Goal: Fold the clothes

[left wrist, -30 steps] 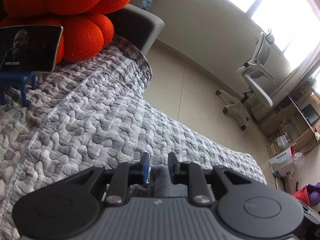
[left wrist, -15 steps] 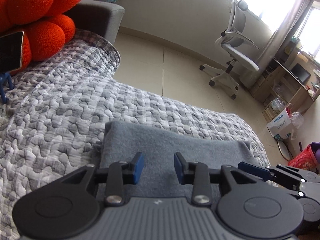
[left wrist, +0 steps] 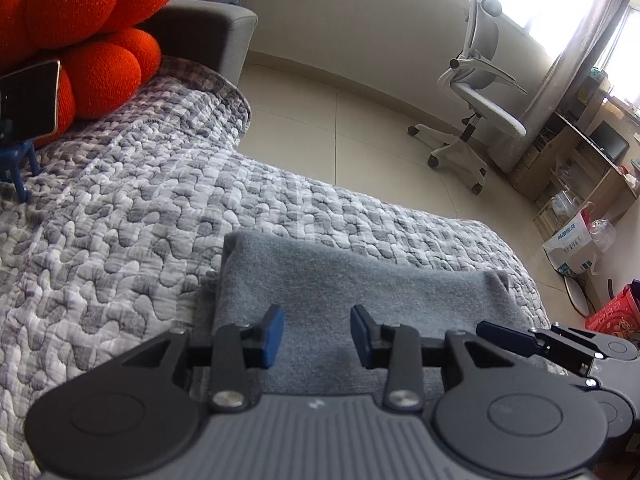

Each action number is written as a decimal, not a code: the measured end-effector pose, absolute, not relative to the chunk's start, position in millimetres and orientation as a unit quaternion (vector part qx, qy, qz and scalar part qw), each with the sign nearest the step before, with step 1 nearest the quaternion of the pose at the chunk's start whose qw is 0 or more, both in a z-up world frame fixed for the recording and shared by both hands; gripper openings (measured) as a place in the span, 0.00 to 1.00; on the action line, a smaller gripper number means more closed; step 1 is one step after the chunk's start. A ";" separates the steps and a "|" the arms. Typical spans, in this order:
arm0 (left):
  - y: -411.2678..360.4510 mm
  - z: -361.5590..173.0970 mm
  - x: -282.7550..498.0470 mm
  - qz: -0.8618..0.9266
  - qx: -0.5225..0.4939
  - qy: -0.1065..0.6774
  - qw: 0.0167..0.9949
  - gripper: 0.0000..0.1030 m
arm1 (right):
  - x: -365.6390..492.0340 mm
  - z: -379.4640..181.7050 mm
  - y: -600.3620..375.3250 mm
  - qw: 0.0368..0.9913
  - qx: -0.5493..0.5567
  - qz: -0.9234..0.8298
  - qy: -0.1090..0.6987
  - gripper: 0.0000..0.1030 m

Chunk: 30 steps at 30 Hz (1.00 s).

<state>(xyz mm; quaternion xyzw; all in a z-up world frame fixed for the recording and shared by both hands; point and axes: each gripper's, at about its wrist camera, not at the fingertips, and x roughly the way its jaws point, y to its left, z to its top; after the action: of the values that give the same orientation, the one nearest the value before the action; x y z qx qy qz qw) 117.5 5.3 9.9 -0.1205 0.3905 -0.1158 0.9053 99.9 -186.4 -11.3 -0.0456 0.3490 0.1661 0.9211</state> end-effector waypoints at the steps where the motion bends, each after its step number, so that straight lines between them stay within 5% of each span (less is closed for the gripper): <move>1: 4.5 12.4 114.4 -0.121 -0.120 0.385 0.907 0.40 | 96.6 -7.3 -187.0 0.923 -0.040 0.170 0.342 0.39; 30: -5.1 -9.0 112.3 -0.110 -0.129 0.424 0.890 0.44 | 84.5 -19.7 -192.2 0.912 -0.036 0.154 0.379 0.40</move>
<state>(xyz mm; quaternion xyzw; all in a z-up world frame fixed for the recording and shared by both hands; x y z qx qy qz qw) 112.3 -5.1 -9.0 -0.1287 0.4241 -0.1104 0.8896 84.5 -192.2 -19.7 -0.0363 0.3789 0.1538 0.9118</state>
